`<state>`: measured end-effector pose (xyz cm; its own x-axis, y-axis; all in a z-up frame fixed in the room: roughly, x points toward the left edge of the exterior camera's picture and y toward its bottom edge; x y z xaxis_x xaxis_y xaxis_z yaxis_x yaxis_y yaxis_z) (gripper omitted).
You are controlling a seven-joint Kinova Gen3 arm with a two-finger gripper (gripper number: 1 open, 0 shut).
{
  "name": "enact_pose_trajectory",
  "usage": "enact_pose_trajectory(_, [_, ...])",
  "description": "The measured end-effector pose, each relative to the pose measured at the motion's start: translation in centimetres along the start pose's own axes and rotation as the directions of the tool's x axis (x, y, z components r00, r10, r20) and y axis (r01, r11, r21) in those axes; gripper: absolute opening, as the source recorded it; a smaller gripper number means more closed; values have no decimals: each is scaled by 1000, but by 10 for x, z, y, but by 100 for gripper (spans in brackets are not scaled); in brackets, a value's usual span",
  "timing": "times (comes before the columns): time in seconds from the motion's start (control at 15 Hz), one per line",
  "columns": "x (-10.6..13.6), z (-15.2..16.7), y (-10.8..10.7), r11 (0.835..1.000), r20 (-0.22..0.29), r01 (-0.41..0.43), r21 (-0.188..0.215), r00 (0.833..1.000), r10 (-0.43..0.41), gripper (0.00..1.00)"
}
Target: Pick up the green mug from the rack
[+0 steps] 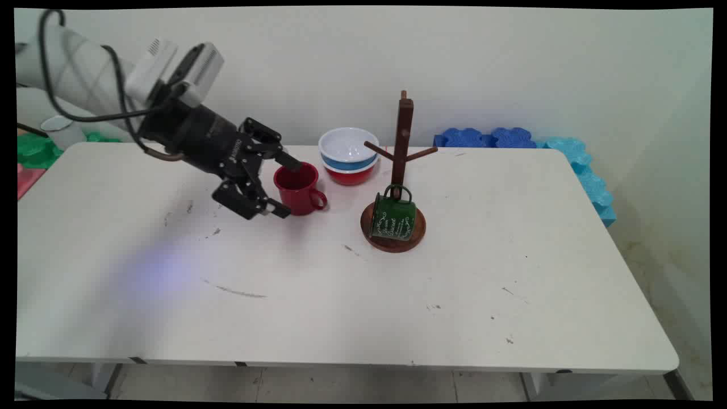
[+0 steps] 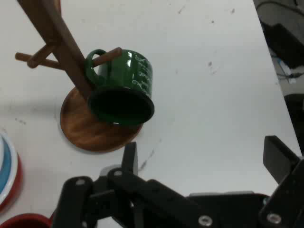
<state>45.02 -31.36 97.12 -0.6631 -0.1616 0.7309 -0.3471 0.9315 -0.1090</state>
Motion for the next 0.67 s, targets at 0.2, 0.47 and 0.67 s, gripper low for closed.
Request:
enact_pose_trajectory(0.2, [-9, 17, -8, 998, -12, 60, -4, 998, -60, 100])
enact_pose_trajectory(0.47, [-20, 37, -14, 992, -28, 126, -13, 992, -127, 100])
enact_pose_trajectory(0.67, [-30, 53, -19, 984, -42, 179, -22, 983, -180, 100])
